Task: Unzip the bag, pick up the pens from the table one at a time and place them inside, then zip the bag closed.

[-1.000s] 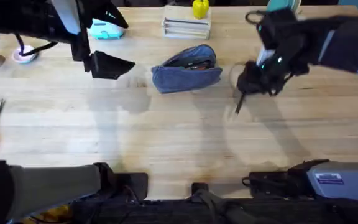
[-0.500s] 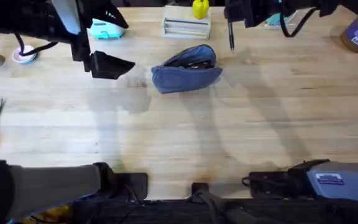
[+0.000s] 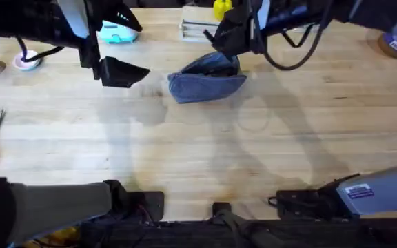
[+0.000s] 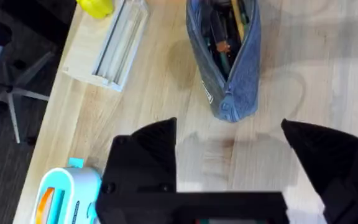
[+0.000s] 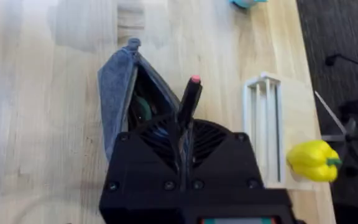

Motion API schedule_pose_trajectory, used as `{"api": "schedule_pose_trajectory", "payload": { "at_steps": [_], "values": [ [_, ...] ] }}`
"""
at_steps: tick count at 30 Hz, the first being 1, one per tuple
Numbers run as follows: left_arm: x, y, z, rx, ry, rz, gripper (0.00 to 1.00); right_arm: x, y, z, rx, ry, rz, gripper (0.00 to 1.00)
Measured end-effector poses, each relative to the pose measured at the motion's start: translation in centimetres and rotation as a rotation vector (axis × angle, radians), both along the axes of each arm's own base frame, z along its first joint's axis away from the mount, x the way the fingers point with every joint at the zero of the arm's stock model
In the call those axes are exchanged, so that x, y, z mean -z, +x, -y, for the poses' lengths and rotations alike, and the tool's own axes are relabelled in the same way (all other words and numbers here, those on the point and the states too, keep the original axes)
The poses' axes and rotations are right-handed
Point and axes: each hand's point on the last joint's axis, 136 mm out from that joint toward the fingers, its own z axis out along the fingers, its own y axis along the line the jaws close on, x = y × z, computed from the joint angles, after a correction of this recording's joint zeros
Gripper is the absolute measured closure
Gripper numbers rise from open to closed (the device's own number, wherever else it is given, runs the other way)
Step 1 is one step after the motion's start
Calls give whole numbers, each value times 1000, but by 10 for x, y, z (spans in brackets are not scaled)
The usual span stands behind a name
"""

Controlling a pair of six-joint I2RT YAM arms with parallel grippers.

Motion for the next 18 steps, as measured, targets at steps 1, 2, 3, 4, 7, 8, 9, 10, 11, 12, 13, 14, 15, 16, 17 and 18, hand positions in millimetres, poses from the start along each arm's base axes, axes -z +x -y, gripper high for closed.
{"api": "schedule_pose_trajectory", "payload": {
  "at_steps": [1, 2, 3, 4, 7, 8, 9, 10, 11, 12, 13, 14, 15, 16, 17, 18],
  "values": [
    [0, 0, 0, 0, 0, 0, 8, 5, -1, -3, -20, -7, 0, 967],
    [0, 0, 0, 0, 0, 0, 8, 11, -2, -7, -36, -14, -2, 967],
    [0, 0, 0, 0, 0, 0, 8, 16, -3, -9, -48, -21, -7, 967],
    [0, 0, 0, 0, 0, 0, 8, 23, -4, -12, -61, -30, -14, 968],
    [0, 0, 0, 0, 0, 0, 8, 57, -7, -24, -110, -91, -42, 969],
    [0, 0, 0, 0, 0, 0, 8, 63, -7, -25, -117, -105, -44, 969],
    [0, 0, 0, 0, 0, 0, 8, 69, -7, -26, -122, -120, -45, 969],
    [0, 0, 0, 0, 0, 0, 8, 74, -7, -26, -125, -134, -45, 969],
    [0, 0, 0, 0, 0, 0, 8, 79, -6, -26, -126, -149, -46, 969],
    [0, 0, 0, 0, 0, 0, 8, 82, -7, -25, -127, -161, -48, 969],
    [0, 0, 0, 0, 0, 0, 8, 86, -8, -24, -131, -175, -52, 969],
    [0, 0, 0, 0, 0, 0, 8, 89, -9, -23, -135, -184, -55, 969],
    [0, 0, 0, 0, 0, 0, 8, 90, -10, -22, -140, -192, -58, 969],
    [0, 0, 0, 0, 0, 0, 8, 92, -11, -20, -148, -200, -58, 969],
    [0, 0, 0, 0, 0, 0, 8, 93, -12, -20, -154, -206, -56, 969],
    [0, 0, 0, 0, 0, 0, 8, 93, -13, -19, -161, -211, -53, 969]
  ]
}}
